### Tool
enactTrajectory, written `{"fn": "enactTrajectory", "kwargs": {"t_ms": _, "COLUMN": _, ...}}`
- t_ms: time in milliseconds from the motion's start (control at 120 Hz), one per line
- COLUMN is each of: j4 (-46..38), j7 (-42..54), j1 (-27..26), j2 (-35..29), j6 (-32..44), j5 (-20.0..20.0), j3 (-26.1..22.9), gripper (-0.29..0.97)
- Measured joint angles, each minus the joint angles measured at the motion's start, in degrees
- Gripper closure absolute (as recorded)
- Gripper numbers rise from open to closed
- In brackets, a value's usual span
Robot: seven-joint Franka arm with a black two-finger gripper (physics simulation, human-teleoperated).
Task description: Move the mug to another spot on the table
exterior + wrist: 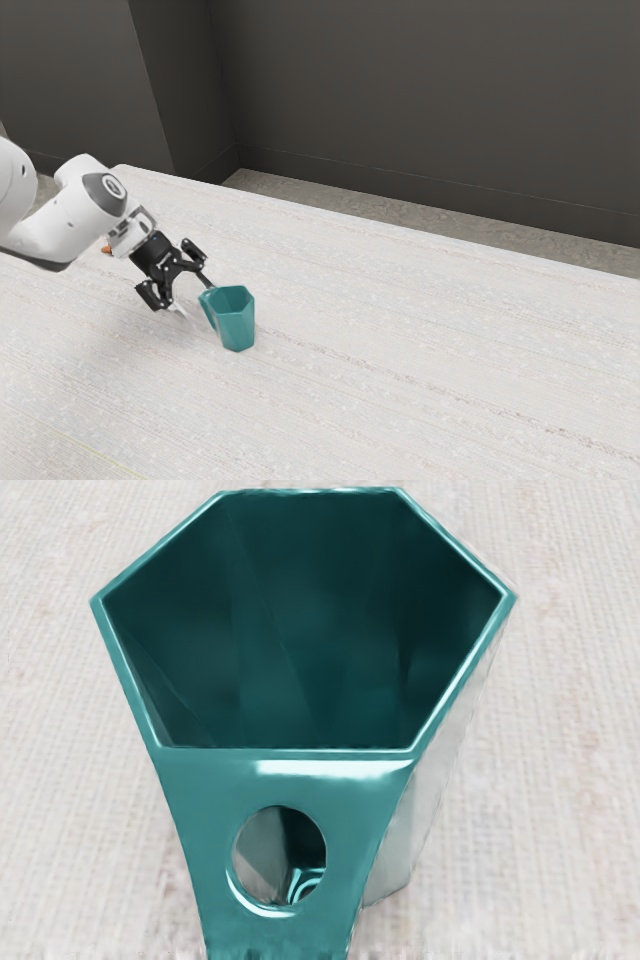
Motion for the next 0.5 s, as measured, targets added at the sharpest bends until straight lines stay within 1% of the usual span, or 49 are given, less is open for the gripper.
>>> {"fn": "enactTrajectory", "kwargs": {"t_ms": 67, "j4": -2.24, "j7": -0.18, "j1": 1.15, "j2": -4.06, "j6": -0.08, "j5": 0.99, "j3": 0.20, "gripper": 0.02}}
{"fn": "enactTrajectory", "kwargs": {"t_ms": 133, "j4": -5.25, "j7": -1.40, "j1": 1.24, "j2": -11.36, "j6": -0.08, "j5": 4.05, "j3": 0.36, "gripper": 0.02}}
{"fn": "enactTrajectory", "kwargs": {"t_ms": 167, "j4": -5.91, "j7": -2.82, "j1": 0.41, "j2": -15.25, "j6": -0.11, "j5": 6.97, "j3": 0.37, "gripper": 0.01}}
{"fn": "enactTrajectory", "kwargs": {"t_ms": 200, "j4": -5.64, "j7": -4.90, "j1": -0.90, "j2": -18.55, "j6": -0.25, "j5": 10.80, "j3": 0.32, "gripper": 0.01}}
{"fn": "enactTrajectory", "kwargs": {"t_ms": 250, "j4": -1.74, "j7": -9.26, "j1": -3.34, "j2": -21.17, "j6": -1.65, "j5": 17.14, "j3": 0.28, "gripper": 0.01}}
{"fn": "enactTrajectory", "kwargs": {"t_ms": 300, "j4": 3.38, "j7": -15.01, "j1": -5.85, "j2": -22.04, "j6": -4.31, "j5": 22.45, "j3": 0.26, "gripper": 0.01}}
{"fn": "enactTrajectory", "kwargs": {"t_ms": 383, "j4": 12.09, "j7": -27.12, "j1": -10.07, "j2": -20.89, "j6": -9.74, "j5": 28.84, "j3": 0.45, "gripper": 0.00}}
{"fn": "enactTrajectory", "kwargs": {"t_ms": 442, "j4": 18.29, "j7": -35.98, "j1": -12.95, "j2": -18.03, "j6": -13.87, "j5": 32.00, "j3": 0.60, "gripper": 0.00}}
{"fn": "enactTrajectory", "kwargs": {"t_ms": 500, "j4": 22.04, "j7": -44.15, "j1": -16.37, "j2": -15.82, "j6": -16.96, "j5": 34.03, "j3": 0.71, "gripper": 0.00}}
